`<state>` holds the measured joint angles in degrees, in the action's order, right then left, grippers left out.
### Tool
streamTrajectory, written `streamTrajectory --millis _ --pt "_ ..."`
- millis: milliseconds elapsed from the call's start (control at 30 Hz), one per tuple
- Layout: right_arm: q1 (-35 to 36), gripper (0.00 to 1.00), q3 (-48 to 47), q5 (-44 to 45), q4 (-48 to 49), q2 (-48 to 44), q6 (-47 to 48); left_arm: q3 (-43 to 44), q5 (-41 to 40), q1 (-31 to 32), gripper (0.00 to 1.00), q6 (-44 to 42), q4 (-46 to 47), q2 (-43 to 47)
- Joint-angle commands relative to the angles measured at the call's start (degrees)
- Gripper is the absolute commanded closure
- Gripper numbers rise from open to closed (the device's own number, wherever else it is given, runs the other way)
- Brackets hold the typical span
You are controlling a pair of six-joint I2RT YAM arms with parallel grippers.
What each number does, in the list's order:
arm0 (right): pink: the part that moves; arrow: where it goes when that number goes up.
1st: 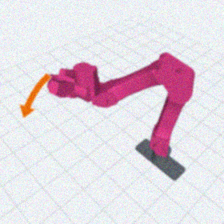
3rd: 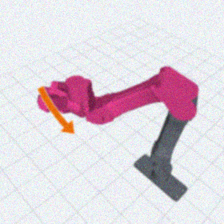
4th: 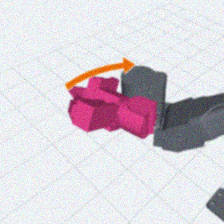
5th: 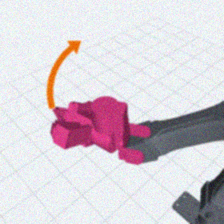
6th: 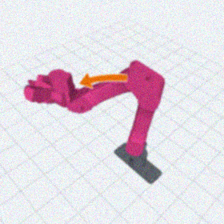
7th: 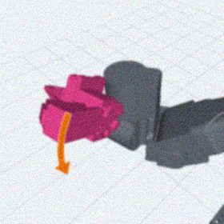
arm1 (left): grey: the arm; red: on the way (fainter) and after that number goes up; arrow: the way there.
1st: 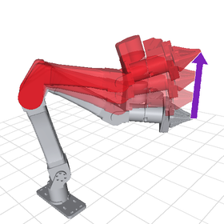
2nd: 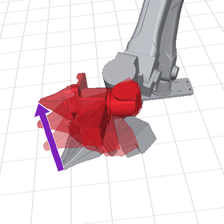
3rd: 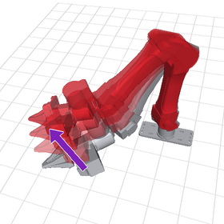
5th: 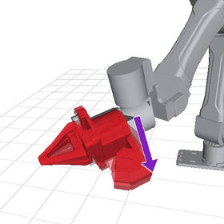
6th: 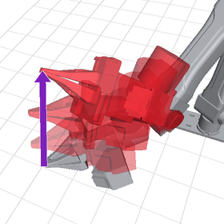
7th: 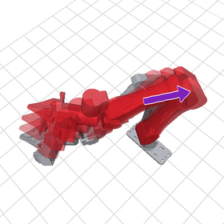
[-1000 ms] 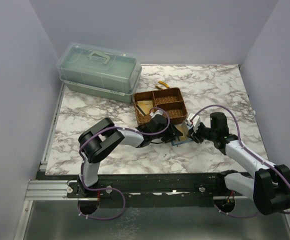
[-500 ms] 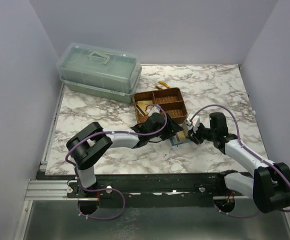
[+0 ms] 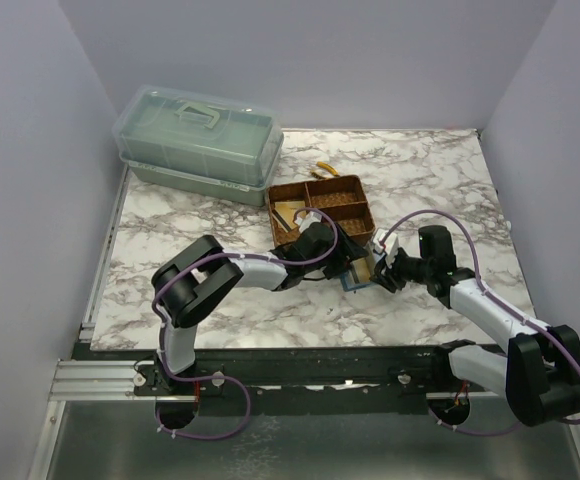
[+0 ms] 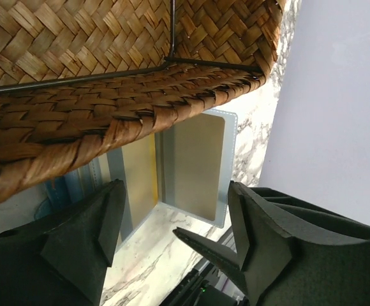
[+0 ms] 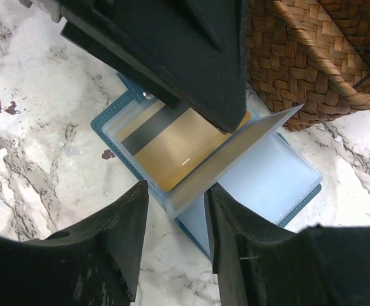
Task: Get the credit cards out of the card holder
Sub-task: Remove the credit card from the card holder.
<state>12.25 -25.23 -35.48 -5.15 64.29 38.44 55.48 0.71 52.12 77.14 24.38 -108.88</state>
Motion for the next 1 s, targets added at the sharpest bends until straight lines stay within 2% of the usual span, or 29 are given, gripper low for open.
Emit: streamTrajectory --millis 0,300,467,633,700,900,967 --pt "-0.21 0.52 -1.78 -3.29 -1.44 0.25 0.66 -0.55 -0.77 -0.08 0.27 1.22 2.86 -0.81" --pt "-0.23 0.51 -2.14 -5.12 -2.44 0.42 1.12 -0.72 1.89 -0.1 0.26 1.27 6.33 -1.59" --pt "-0.21 0.45 -2.14 -7.6 -4.05 0.11 2.44 -0.64 2.32 -0.08 0.26 2.61 7.09 -2.88" --pt "-0.21 0.44 -3.17 -8.31 -5.57 0.27 1.79 -0.64 2.93 -0.05 0.26 2.92 7.65 -3.75" --pt "-0.68 0.44 -4.76 -8.21 -6.52 0.36 -0.91 -0.91 3.05 -0.03 0.29 3.15 8.04 -4.17" --pt "-8.1 0.44 -9.42 -16.26 -11.41 0.63 -6.33 -3.08 3.49 0.0 0.36 1.76 9.68 -4.28" --pt "-10.69 0.43 -10.15 -18.89 -13.17 0.99 -6.23 -3.44 3.98 0.01 0.44 1.69 10.41 -4.47"
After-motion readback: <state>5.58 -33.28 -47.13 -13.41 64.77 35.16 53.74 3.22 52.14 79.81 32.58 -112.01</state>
